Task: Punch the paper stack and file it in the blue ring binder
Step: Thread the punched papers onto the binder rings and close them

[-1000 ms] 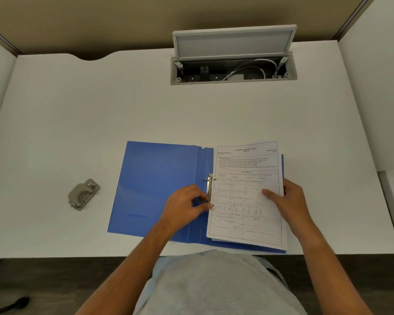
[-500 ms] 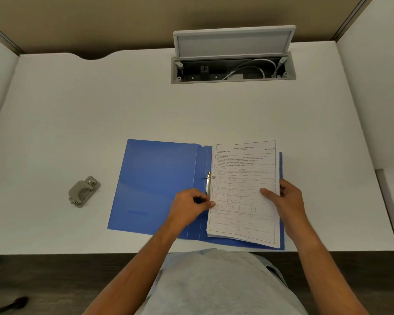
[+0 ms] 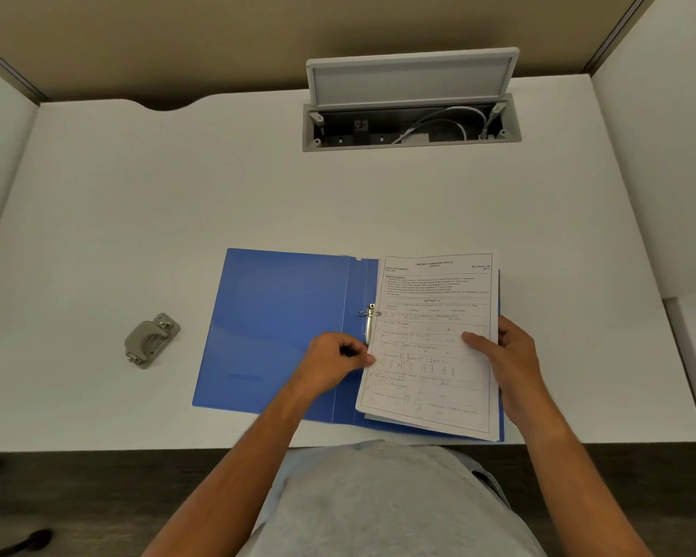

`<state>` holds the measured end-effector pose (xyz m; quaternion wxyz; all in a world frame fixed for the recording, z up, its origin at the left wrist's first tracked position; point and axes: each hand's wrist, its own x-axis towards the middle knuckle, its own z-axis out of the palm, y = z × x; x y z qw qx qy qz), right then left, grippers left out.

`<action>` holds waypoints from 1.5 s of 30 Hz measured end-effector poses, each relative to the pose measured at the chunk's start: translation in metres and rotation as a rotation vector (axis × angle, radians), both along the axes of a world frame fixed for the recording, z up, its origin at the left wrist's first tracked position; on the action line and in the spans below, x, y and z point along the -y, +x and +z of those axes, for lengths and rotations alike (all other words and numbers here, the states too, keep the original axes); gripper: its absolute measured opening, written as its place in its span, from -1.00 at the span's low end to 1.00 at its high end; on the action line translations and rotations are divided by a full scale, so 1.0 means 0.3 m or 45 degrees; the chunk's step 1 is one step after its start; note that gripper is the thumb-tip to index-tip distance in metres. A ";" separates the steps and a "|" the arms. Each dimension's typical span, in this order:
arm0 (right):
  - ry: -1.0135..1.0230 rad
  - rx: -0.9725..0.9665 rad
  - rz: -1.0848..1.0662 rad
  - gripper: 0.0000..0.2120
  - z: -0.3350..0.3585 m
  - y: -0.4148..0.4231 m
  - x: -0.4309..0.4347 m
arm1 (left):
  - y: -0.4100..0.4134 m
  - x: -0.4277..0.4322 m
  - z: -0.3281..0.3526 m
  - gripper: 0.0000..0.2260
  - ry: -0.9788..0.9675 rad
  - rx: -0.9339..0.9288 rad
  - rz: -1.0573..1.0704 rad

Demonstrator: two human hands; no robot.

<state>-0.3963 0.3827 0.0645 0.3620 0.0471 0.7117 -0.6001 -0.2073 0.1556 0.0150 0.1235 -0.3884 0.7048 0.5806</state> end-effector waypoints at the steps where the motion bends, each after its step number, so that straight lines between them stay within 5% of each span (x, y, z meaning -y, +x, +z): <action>1: 0.006 0.000 -0.002 -0.58 -0.004 -0.001 -0.003 | 0.001 0.000 0.001 -0.93 -0.016 -0.004 -0.016; 8: 0.180 -0.091 0.023 -0.65 -0.047 -0.017 -0.012 | 0.035 -0.047 -0.015 -0.77 -0.514 -0.205 -0.222; 15: 0.574 -0.405 0.230 -0.45 -0.129 0.017 -0.037 | 0.047 -0.091 -0.039 -0.78 -0.721 -0.218 -0.293; 19: 0.823 -0.636 0.366 -0.34 -0.143 0.076 -0.046 | 0.041 -0.073 -0.033 -0.75 -0.679 -0.266 -0.286; 30: 0.751 -0.555 0.339 -0.43 -0.176 0.057 -0.055 | 0.025 -0.095 -0.046 -0.81 -0.324 -0.244 -0.104; 35: 0.823 -0.640 0.372 -0.42 -0.179 0.051 -0.055 | 0.040 -0.093 -0.042 -0.80 -0.420 -0.304 -0.103; 41: 0.884 -1.024 0.574 -0.40 -0.165 0.072 -0.045 | 0.076 -0.044 -0.043 -0.83 -0.565 -0.338 0.019; 45: 0.642 -1.221 0.899 -0.56 -0.147 0.105 0.014 | 0.096 -0.012 -0.032 -0.89 -0.342 -0.276 0.071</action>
